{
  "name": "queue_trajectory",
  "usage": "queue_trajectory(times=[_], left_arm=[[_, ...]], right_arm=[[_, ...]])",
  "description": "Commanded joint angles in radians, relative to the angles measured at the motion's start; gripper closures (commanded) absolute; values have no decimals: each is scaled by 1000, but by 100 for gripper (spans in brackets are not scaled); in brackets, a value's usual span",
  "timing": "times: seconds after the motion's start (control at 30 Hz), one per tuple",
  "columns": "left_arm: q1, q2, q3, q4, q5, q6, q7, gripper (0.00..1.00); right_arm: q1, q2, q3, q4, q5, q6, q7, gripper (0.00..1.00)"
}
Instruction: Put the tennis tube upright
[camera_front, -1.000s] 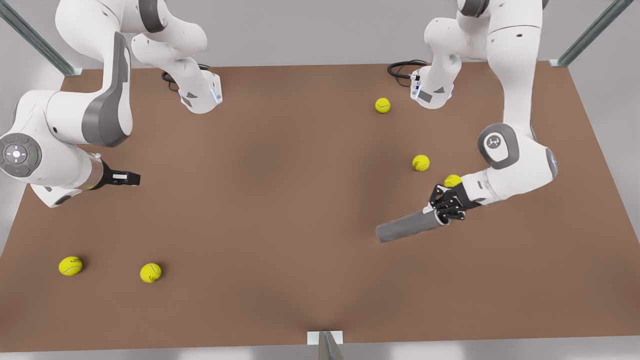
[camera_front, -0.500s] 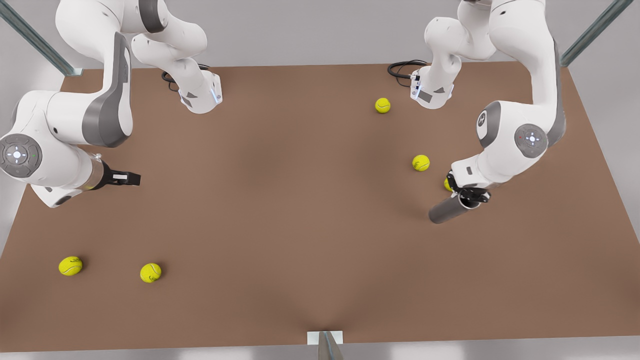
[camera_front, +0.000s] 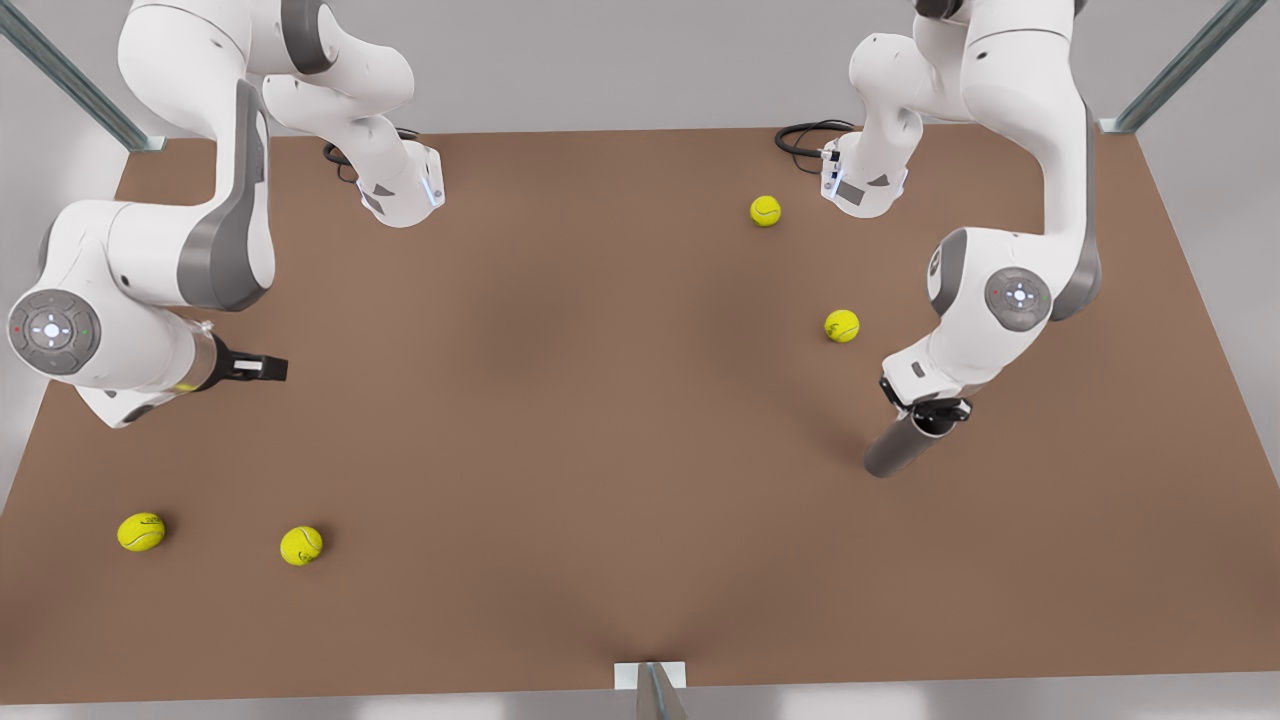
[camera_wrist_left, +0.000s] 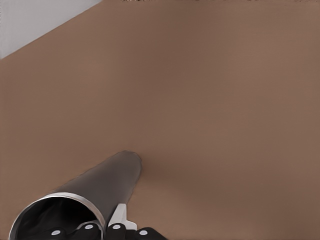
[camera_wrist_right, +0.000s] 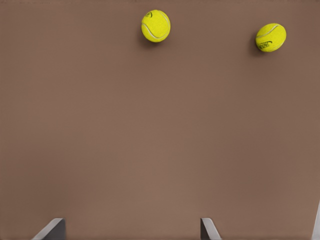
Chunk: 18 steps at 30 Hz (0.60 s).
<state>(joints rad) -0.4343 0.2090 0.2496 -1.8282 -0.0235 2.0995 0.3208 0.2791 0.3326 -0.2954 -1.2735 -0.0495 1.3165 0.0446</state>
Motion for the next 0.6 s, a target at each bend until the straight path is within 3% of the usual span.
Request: queue_trajectory(times=[0.0,0.3,0.33,0.57], left_arm=[[0,4,0,1,-7,25,-161,79],[0,64,-1,3,-35,83,-154,79],[0,66,-1,3,-35,83,-154,68],[-1,67,0,3,-35,82,-154,67]], right_arm=[[-1,0,-1,0,-3,4,-3,0],[2,3,4,2,-26,-16,-5,0],[12,5,10,2,-29,-16,-3,0],[18,5,10,0,-32,-17,-5,0]])
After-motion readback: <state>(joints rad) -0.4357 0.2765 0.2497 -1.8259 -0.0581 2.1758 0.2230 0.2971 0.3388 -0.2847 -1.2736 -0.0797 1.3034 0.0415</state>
